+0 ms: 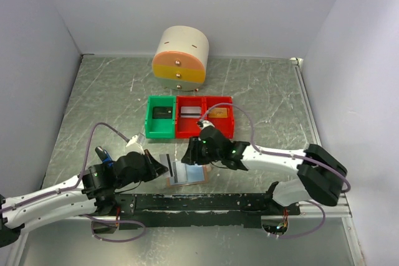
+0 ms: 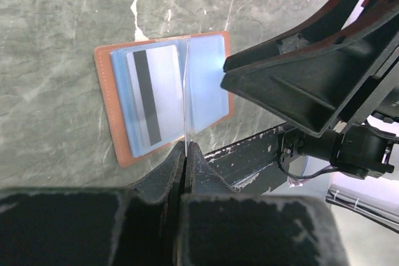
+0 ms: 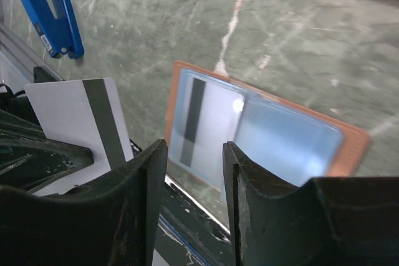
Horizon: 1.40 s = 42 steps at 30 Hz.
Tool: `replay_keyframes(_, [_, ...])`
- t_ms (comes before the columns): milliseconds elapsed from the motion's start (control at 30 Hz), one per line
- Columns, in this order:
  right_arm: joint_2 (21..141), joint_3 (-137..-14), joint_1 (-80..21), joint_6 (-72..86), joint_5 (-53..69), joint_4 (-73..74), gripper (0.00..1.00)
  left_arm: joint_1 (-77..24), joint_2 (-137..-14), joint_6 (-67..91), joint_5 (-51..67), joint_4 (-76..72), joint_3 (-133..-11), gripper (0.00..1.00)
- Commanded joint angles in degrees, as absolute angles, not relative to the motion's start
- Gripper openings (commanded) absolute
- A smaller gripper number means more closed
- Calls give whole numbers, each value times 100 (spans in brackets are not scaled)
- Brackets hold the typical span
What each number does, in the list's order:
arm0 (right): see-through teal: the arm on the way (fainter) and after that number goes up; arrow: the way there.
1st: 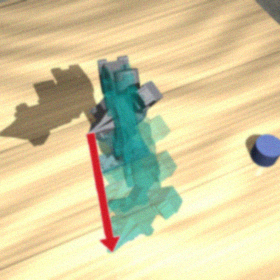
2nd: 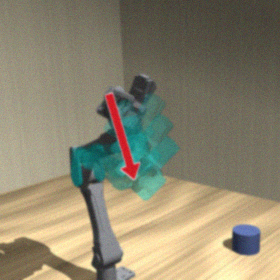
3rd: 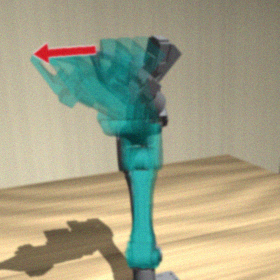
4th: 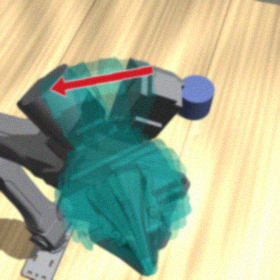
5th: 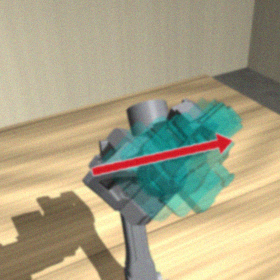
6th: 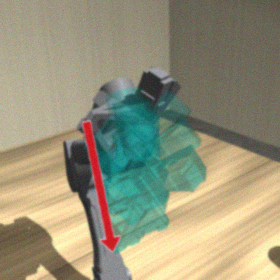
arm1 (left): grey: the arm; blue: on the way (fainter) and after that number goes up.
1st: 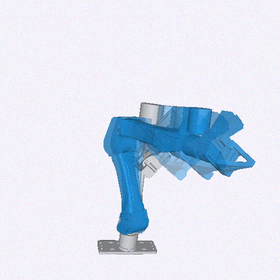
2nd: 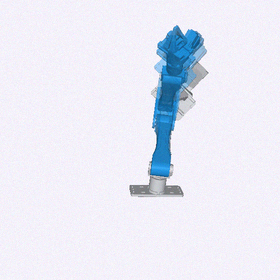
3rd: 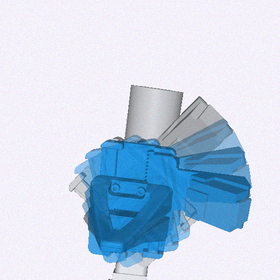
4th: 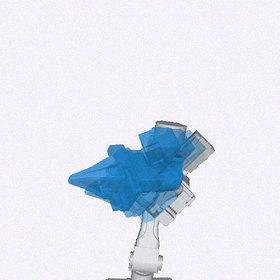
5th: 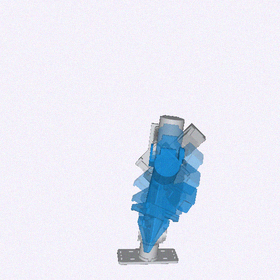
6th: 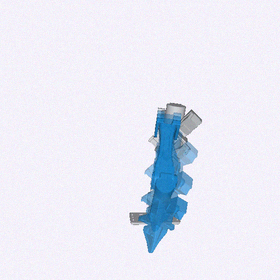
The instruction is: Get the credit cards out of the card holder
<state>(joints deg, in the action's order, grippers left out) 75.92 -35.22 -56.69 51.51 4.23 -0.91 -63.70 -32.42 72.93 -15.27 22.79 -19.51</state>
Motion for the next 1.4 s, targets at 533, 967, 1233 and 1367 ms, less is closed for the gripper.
replay_keyframes(533, [8306,-3203,-5999,5554,-28,-89,39,-6398,-3205,6530,-1112,1686,-1854,8])
replay_keyframes(967, [6296,-2803,-5634,5191,-635,141,53,-5990,-4491,5697,40,-34,-1949,7])
replay_keyframes(1233, [4372,-2320,-4693,4868,-363,378,70,-4267,-4976,5278,2528,-1661,-1771,7])
replay_keyframes(1367, [3623,-2140,-4501,4773,-305,229,76,-4140,-4722,5247,2944,-1965,-1661,7])
